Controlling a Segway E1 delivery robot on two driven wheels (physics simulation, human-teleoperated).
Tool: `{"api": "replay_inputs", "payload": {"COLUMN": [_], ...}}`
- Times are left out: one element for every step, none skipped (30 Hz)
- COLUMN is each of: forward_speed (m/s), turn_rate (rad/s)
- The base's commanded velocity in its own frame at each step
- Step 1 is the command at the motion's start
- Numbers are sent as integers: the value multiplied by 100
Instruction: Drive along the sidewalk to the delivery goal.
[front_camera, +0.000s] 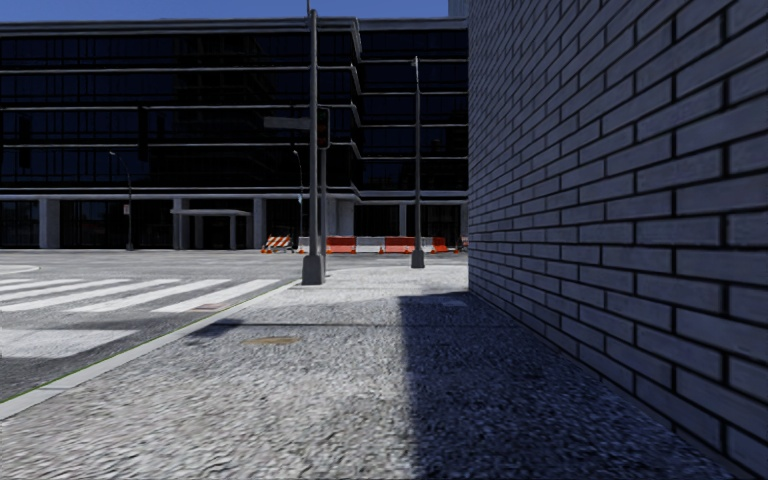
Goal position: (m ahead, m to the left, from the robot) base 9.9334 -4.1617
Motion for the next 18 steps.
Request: {"api": "replay_inputs", "payload": {"forward_speed": [200,200,200,200,200,200,200,200,200,200,200,200,200,200,200,200,200,200], "turn_rate": [0,0,0,0,0,0,0,0,0,0,0,0,0,0,0,0,0,0]}}
